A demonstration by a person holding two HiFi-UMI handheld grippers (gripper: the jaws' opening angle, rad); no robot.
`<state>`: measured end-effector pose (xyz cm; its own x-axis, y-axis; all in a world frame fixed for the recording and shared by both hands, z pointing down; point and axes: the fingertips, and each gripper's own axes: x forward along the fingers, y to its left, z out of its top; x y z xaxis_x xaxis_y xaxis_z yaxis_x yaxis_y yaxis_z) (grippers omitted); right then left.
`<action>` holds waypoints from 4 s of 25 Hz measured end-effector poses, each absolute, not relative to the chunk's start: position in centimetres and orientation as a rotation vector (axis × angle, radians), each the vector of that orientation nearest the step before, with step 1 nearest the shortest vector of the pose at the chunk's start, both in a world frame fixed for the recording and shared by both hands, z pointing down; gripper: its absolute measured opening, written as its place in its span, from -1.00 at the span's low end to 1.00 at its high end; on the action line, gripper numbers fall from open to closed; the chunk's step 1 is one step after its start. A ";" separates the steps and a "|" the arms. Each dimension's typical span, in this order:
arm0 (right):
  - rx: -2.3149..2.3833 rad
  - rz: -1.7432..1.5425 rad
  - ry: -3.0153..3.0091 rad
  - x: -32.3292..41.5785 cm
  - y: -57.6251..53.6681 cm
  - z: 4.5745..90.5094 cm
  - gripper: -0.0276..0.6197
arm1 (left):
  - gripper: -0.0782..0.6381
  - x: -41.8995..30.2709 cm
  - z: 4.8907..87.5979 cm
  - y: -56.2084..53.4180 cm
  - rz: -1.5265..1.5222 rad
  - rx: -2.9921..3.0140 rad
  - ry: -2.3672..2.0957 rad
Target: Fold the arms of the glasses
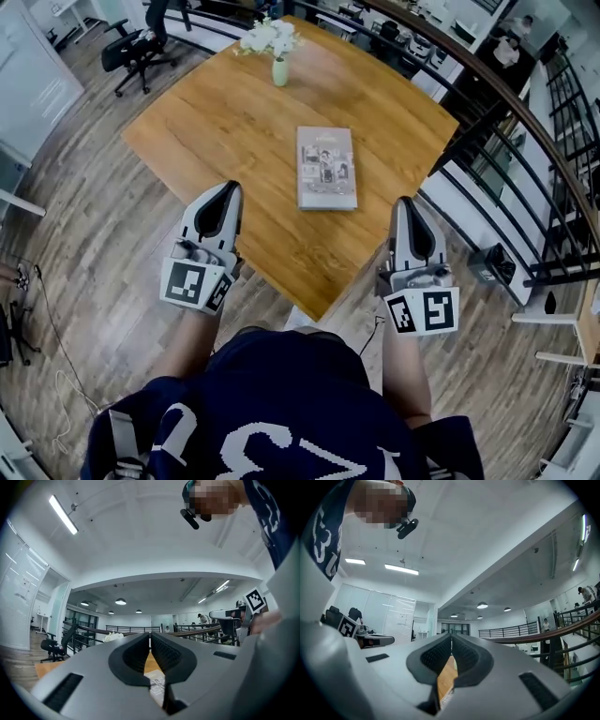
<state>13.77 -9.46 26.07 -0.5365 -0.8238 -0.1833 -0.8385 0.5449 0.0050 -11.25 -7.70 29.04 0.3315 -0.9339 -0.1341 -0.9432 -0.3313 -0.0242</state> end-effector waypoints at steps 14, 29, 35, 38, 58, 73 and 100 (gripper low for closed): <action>-1.511 -0.012 2.601 14.2 -15.8 28.8 -0.83 | -0.71 -9.5 31.3 -14.7 0.163 -2.639 1.661; -1.583 -0.701 2.595 8.6 -19.8 43.6 -0.82 | -0.71 -9.4 37.1 -20.4 0.069 -2.848 1.531; -1.469 -1.269 2.309 7.3 -20.2 52.3 -0.67 | -0.71 -8.9 39.0 -21.2 0.007 -2.903 1.505; -1.394 -1.456 2.063 7.5 -20.5 54.7 -0.64 | -0.71 -8.9 39.7 -21.5 -0.018 -2.914 1.508; -1.158 -1.706 1.479 7.9 -23.9 59.0 -0.66 | -0.71 -10.6 42.6 -22.6 -0.104 -2.910 1.625; -0.981 -1.511 1.616 8.8 -24.1 52.4 -0.83 | -0.71 -8.6 42.2 -23.0 -0.035 -3.032 1.509; -0.864 -1.362 1.708 8.3 -18.8 43.1 -0.83 | -0.37 -2.0 41.4 -28.6 -0.034 -3.434 1.126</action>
<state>8.28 -18.82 43.07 -0.4715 -0.8681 -0.1550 -0.0421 0.1977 -0.9794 -1.96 -28.59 41.38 0.8163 -0.5553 0.1590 -0.5640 -0.7067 0.4272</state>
